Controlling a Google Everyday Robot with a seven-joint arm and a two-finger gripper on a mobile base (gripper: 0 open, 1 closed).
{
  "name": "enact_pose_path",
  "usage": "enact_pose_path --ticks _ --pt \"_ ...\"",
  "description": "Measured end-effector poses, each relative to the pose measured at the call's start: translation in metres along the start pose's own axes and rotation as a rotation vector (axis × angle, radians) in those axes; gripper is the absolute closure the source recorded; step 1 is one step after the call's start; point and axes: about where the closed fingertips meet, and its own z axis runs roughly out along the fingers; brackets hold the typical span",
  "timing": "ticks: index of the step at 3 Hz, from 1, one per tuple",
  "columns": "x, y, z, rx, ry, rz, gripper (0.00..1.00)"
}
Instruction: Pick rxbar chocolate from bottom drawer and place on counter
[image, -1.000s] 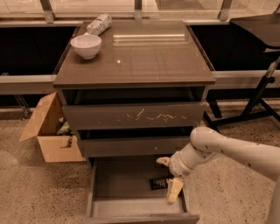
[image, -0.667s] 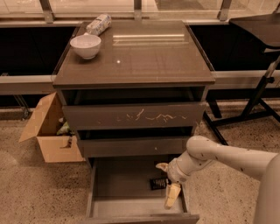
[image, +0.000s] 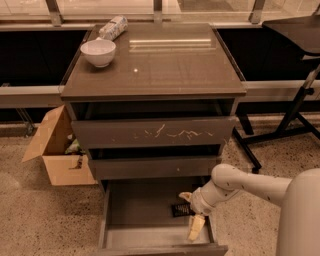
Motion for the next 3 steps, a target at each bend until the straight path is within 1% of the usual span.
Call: enact_pose_path --ticks 1,2,3 --pt "0.018 -0.005 0.021 -0.033 0.028 0.031 0.00" --pt "0.060 -0.019 0.053 -0.054 0.025 0.072 0.00" --pt "0.128 -0.062 0.091 -0.026 -0.019 0.079 0.00"
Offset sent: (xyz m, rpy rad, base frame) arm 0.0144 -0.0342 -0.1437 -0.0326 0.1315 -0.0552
